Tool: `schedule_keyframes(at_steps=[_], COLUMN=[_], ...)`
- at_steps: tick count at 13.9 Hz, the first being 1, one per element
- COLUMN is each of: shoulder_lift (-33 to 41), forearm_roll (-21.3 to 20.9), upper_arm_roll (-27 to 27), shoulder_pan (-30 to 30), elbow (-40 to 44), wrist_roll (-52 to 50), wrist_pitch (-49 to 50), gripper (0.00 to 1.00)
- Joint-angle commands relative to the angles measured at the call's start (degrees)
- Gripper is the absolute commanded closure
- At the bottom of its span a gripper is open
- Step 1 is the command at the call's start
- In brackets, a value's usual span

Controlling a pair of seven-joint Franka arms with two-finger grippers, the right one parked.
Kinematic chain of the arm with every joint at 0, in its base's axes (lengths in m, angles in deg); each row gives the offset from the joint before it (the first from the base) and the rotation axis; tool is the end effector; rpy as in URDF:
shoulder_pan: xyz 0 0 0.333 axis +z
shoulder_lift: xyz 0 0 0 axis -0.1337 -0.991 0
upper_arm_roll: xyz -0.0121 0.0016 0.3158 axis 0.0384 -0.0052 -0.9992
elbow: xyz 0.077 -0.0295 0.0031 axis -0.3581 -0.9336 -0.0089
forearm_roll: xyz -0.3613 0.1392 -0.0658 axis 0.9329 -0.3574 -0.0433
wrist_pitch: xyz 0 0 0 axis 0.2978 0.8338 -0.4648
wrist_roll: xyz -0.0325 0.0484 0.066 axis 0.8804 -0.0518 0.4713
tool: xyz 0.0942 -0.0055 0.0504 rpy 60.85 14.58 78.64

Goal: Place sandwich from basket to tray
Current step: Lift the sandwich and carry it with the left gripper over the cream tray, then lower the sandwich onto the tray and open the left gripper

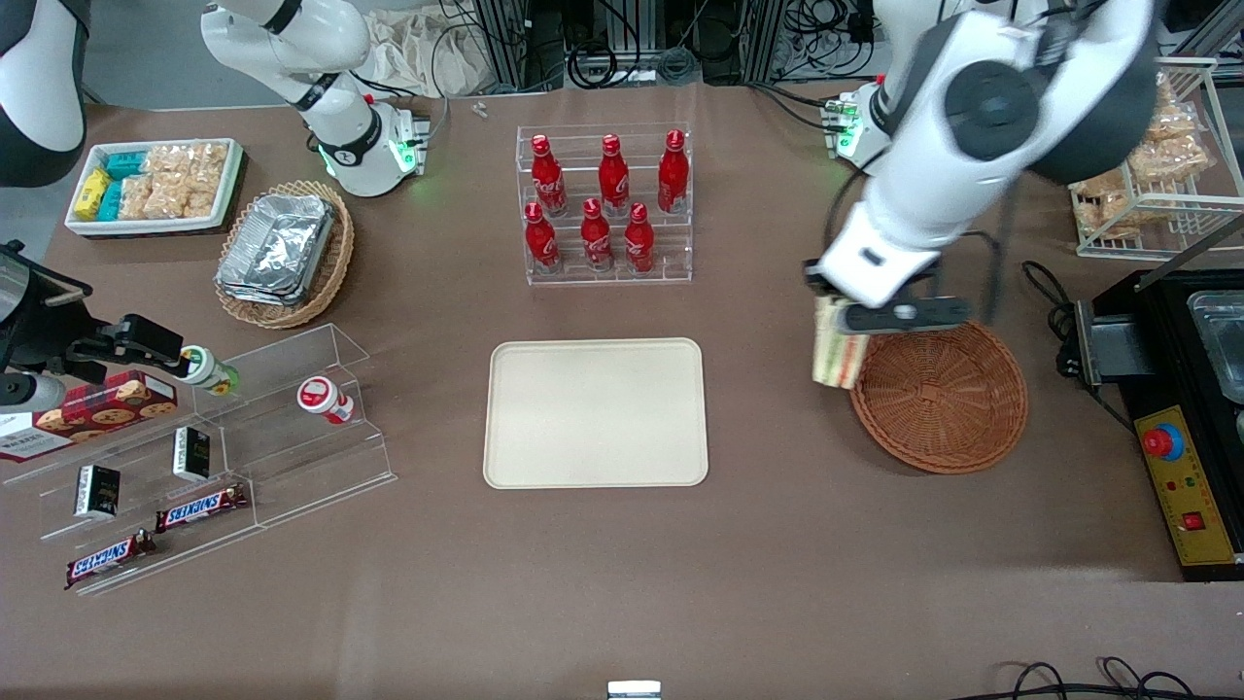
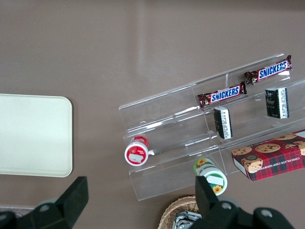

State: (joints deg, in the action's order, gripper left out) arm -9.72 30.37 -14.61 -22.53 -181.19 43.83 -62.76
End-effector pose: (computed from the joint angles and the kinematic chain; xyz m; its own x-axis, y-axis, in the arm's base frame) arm 0.5171 -0.2903 0.5123 0.9939 0.0431 -0.1010 0.0412 -0.9989 -0.0216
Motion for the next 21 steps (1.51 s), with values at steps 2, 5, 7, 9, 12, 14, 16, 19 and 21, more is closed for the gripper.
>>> schedule_keyframes(at_steps=[2, 5, 7, 9, 12, 14, 16, 19, 21], shoulder_lift=[-8.9, -16.0, -20.2, -24.9, -30.2, -32.0, -33.4, -34.0, -33.5], forearm_roll=[0.1, -0.5, 0.0, 0.1, -0.5, -0.5, -0.4, -0.6, -0.1], upper_arm_roll=[4.2, 5.4, 5.4, 5.5, 5.5, 5.5, 5.5, 5.5, 5.4], shoulder_pan=[-0.4, -3.8, -5.1, -5.4, -6.2, -6.2, -6.2, -6.2, -6.1], elbow=[2.1, 2.1, 2.2, 5.0, 8.6, 8.6, 8.7, 8.6, 8.8], wrist_roll=[-8.7, -15.0, -15.7, -15.7, -15.4, -15.4, -15.6, -15.5, -15.4], wrist_pitch=[-6.5, -16.5, -21.6, -25.2, -26.0, -29.3, -30.1, -31.6, -31.6], gripper=[0.72, 0.72, 0.72, 0.72, 0.72, 0.71, 0.71, 0.00, 0.00])
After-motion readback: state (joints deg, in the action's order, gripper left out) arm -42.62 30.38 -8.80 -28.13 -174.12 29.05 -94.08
